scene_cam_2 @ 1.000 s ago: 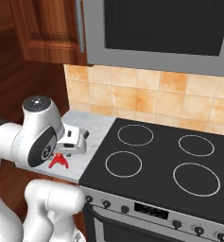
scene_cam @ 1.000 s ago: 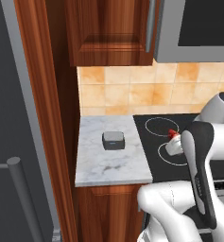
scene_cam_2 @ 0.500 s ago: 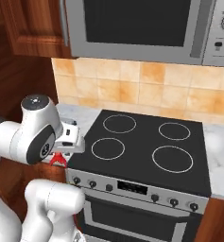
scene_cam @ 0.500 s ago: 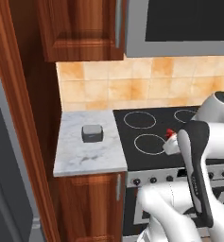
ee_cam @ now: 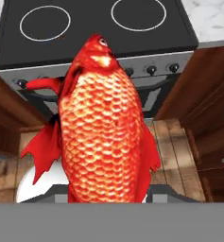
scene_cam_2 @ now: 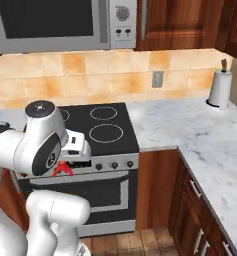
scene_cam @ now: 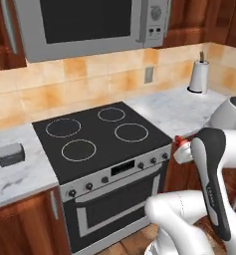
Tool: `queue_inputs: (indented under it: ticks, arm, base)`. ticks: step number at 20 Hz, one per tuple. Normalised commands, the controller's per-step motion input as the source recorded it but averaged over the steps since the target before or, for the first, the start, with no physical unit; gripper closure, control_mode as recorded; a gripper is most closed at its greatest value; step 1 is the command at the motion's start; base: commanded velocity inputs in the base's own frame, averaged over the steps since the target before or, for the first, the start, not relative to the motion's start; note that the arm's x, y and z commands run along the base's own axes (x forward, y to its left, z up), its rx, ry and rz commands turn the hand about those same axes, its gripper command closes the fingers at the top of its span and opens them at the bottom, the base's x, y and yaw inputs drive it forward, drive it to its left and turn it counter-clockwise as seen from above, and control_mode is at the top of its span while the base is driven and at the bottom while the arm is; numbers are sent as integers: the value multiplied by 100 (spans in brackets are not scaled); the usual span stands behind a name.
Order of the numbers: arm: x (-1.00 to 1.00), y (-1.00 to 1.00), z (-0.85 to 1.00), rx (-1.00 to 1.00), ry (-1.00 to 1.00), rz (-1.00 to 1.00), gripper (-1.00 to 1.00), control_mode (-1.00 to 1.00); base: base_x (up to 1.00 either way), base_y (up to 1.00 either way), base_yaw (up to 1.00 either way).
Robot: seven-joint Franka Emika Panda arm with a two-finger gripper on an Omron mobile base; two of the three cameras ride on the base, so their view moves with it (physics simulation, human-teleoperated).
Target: Take the fish from the fridge and place it on the digital scale on the counter by the fridge. Wait a few seconds for a reading, then move it to the plate on the dining counter.
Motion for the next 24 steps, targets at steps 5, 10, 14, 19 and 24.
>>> queue_inputs:
  ticks: [5,10,14,19,24]
  arm:
    - [0,0,0,0,0,0,100,100]
    - [0,0,0,0,0,0,100,100]
    - [0,0,0,0,0,0,100,100]
    - [0,0,0,0,0,0,100,100]
    - [0,0,0,0,0,0,100,100]
  base:
    - [0,-11,-94]
    - [0,0,-100]
    - [0,0,-100]
    - [0,0,-100]
    - [0,0,-100]
